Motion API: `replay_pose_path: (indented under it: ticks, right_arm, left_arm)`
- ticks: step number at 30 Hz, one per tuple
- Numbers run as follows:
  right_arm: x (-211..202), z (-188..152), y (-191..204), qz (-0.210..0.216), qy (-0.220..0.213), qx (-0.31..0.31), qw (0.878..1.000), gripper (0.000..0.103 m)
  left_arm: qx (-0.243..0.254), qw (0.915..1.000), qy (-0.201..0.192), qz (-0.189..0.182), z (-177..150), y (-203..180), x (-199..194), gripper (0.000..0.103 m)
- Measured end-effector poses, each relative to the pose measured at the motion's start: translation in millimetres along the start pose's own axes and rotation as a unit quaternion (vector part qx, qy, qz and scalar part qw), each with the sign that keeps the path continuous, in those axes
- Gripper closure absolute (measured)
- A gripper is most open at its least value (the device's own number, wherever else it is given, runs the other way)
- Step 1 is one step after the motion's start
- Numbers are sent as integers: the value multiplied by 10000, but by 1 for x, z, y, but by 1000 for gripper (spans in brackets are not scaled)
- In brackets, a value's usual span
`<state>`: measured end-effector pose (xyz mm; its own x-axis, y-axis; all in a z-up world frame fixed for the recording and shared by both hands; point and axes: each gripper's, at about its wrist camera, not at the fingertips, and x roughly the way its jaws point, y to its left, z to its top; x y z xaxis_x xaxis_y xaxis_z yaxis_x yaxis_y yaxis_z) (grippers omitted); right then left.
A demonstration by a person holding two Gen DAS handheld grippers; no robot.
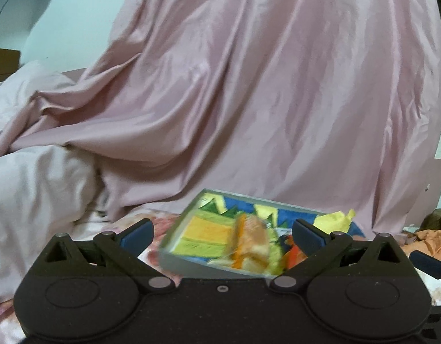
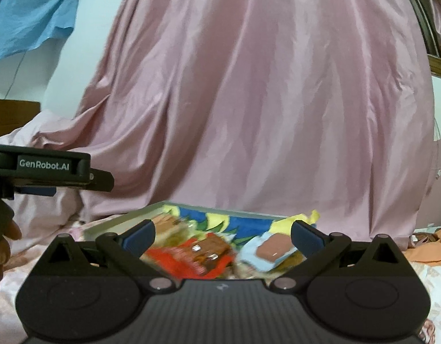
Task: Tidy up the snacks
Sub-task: 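Move both tools back over the green round cake and dark fish strip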
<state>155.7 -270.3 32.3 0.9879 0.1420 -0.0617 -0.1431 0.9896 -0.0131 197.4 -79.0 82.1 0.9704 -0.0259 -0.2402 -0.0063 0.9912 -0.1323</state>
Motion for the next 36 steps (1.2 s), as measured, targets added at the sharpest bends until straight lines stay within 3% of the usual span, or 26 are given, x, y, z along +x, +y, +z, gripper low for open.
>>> replay_pose_path:
  ticks: [12,19,28,36]
  right_arm:
    - [-53,-18,56,551,601,-264,9963,0]
    - [-71,-34,81,866,1136,-284,9893,0]
    - [-68,-50,105,1052,1527,-878,9787,0]
    - [-52,-55,111,964,1723,-962,9756,0]
  left_arm:
    - [-50,9987,412,290,-35,51,-60,1]
    - [-36,9952,885,425,-63,73,-77,1]
    - [-130,9906,1272,485,-86,93,-77,1]
    - [-154,9878,1482,464,-101,102,-60,1]
